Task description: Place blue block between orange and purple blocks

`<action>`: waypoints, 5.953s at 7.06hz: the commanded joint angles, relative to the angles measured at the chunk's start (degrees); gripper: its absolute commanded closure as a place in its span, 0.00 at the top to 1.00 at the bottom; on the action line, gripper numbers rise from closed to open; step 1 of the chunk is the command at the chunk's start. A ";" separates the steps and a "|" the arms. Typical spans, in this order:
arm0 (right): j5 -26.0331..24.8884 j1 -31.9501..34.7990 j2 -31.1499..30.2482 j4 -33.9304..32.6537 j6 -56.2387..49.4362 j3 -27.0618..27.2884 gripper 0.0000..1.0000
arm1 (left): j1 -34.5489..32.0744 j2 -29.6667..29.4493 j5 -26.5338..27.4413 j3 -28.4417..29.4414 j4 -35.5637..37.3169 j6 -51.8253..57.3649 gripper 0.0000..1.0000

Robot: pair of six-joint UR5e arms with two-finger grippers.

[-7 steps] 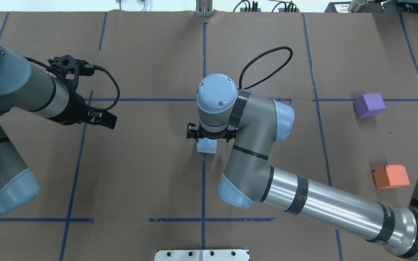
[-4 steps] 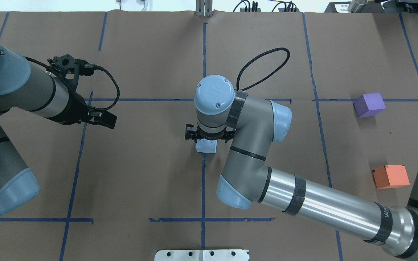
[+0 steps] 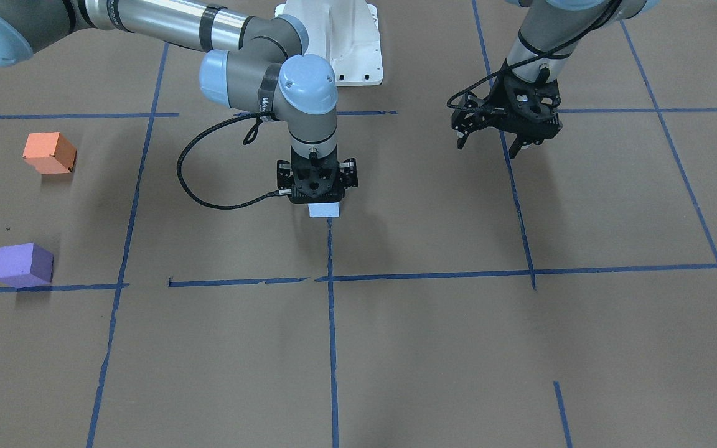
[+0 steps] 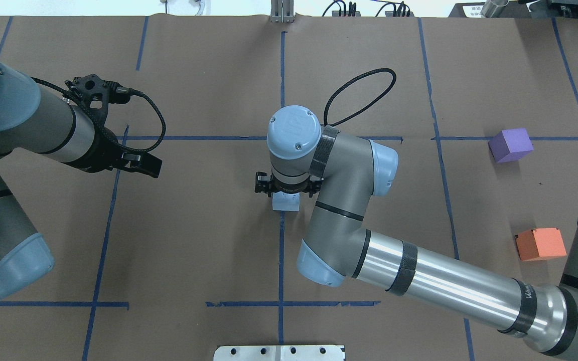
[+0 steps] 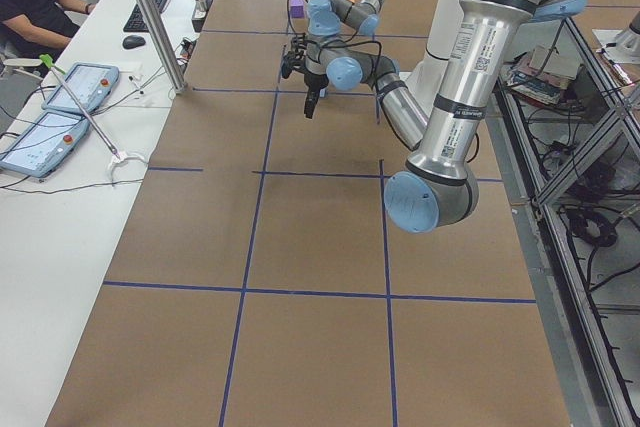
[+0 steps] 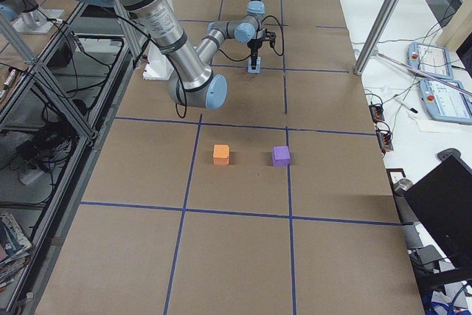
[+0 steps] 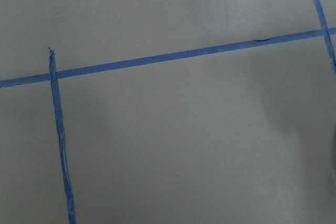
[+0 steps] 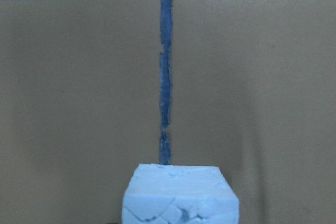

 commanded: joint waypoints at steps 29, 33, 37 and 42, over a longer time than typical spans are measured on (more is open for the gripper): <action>15.44 25.31 -46.05 8.60 -27.75 16.07 0.37 | -0.26 -0.26 0.18 -0.66 0.00 -0.88 1.00; 15.44 25.31 -45.79 8.69 -28.02 15.90 1.00 | -0.26 -0.26 0.18 -0.75 0.00 -0.88 1.00; 16.14 30.82 -49.36 8.43 -29.77 24.56 1.00 | -1.40 2.44 0.09 -0.75 0.35 2.09 1.00; 25.72 55.14 -53.26 -3.93 -63.36 26.00 1.00 | -26.82 18.88 -13.93 2.29 2.27 45.87 1.00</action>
